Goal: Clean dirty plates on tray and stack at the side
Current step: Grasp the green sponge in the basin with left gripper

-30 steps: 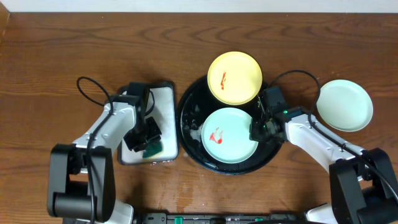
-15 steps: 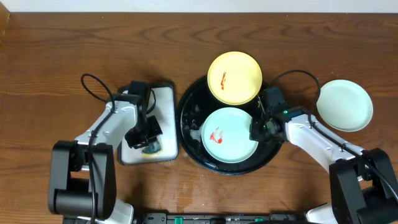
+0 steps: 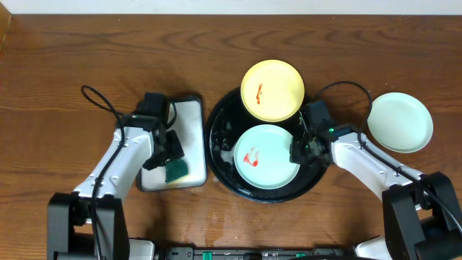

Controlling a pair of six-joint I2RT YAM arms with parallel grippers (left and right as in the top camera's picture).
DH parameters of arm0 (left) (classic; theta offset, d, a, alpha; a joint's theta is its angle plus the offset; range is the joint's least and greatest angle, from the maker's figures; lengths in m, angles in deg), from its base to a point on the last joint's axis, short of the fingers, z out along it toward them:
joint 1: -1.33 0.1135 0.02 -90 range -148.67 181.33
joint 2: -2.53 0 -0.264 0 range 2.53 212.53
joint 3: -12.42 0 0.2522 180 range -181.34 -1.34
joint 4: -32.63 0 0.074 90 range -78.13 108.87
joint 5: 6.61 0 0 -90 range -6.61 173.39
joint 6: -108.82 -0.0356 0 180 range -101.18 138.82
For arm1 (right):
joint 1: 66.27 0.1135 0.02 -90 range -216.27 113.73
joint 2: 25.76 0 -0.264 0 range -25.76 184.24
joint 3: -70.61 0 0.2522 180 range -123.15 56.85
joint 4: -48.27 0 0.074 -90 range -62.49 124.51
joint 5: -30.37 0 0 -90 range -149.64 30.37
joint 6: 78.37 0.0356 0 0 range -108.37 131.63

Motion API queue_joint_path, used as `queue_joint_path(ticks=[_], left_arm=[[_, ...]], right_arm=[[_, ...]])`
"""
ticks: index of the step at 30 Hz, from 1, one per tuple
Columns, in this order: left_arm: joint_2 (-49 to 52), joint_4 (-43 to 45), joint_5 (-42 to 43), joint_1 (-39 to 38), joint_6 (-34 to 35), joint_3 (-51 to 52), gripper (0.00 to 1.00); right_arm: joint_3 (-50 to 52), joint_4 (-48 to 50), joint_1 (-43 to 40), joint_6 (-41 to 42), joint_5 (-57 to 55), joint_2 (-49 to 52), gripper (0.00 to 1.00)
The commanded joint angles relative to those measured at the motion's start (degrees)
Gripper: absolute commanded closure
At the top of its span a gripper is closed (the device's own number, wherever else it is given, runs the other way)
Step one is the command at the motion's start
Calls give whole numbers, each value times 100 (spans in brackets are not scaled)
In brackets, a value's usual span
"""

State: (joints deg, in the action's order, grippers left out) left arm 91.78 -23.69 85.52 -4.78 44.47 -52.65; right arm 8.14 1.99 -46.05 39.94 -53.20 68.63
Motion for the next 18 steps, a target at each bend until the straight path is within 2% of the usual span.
queue_joint_path(ticks=[1,3,4,5,6,12,18], left_arm=[[203,302,-127,15,-11,426,46],[238,481,-127,15,-11,555,47],[238,516,-127,15,-11,586,57],[238,514,-114,15,-11,586,78],[236,514,-85,15,-11,586,90],[192,376,195,15,-17,428,92],[94,-382,190,15,-385,-310,93]], right_arm=[[-59,-2,24,140,-468,-42,99],[-59,-2,24,140,-468,-42,99],[-59,-4,24,140,-468,-42,99],[-59,-4,24,140,-468,-42,99],[-59,-4,24,142,-463,-42,99],[-59,-28,24,140,-466,-42,99],[-59,59,24,-258,-468,-42,99]])
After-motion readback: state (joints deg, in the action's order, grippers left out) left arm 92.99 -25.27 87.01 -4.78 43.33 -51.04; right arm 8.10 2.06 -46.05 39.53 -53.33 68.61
